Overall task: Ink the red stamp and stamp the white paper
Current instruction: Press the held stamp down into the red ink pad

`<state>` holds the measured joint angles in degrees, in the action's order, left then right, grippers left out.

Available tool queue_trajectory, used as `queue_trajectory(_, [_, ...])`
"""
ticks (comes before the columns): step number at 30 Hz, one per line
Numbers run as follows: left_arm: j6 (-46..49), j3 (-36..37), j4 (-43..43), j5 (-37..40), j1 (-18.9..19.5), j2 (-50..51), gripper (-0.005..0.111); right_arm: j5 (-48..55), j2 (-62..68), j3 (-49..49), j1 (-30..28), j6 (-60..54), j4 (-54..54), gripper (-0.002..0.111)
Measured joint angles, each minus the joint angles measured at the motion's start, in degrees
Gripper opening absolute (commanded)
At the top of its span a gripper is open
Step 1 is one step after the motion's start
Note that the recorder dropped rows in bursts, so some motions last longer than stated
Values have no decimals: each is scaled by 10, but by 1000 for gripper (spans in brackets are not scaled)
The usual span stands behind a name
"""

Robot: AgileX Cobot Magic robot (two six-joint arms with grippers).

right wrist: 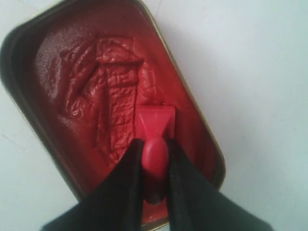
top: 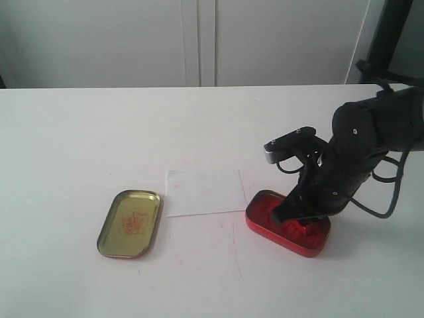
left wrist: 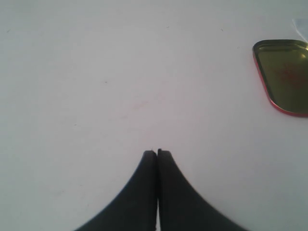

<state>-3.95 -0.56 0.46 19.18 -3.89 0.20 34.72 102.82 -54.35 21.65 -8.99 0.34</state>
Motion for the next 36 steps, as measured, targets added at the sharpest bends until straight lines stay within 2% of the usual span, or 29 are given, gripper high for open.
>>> queue_trajectory(36, [0, 0, 0, 0, 0, 0, 0, -12, -11, 2, 0, 0, 0, 0])
